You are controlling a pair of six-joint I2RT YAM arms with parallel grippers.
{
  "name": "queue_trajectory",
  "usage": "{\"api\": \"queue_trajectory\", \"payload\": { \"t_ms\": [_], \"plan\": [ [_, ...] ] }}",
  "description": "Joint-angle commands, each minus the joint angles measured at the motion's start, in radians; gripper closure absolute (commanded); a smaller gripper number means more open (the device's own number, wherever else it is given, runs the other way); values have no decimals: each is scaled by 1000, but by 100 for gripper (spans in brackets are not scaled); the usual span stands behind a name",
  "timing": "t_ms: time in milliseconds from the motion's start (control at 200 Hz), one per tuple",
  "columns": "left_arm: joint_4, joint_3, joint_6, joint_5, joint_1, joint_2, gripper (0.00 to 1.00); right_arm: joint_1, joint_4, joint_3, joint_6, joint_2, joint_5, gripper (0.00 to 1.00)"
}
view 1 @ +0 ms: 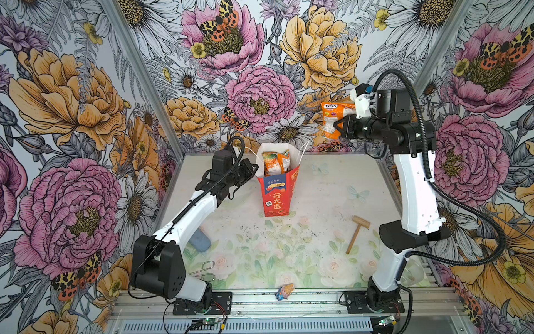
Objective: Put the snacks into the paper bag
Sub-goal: 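Lift the grasped orange Savoria packet high with the right gripper, then move the held packet over the red bag's opening with the right gripper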
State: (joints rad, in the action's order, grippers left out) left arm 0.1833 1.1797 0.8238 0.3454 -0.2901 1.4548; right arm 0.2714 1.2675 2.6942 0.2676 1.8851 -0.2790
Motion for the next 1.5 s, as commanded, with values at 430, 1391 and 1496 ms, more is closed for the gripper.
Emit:
{"api": "queue_trajectory", "payload": {
  "t_ms": [430,1391,1496],
  "plan": [
    [-19,-9,1,6,12,-38,100,224,-450,-51,-45,43,-15,100],
    [-21,-6,3,0,7,-35,100,270,-491,-476,-22,91,-68,100],
    [-21,-6,3,-1,6,-31,100,280,-491,-508,-9,90,-65,100]
  ]
}}
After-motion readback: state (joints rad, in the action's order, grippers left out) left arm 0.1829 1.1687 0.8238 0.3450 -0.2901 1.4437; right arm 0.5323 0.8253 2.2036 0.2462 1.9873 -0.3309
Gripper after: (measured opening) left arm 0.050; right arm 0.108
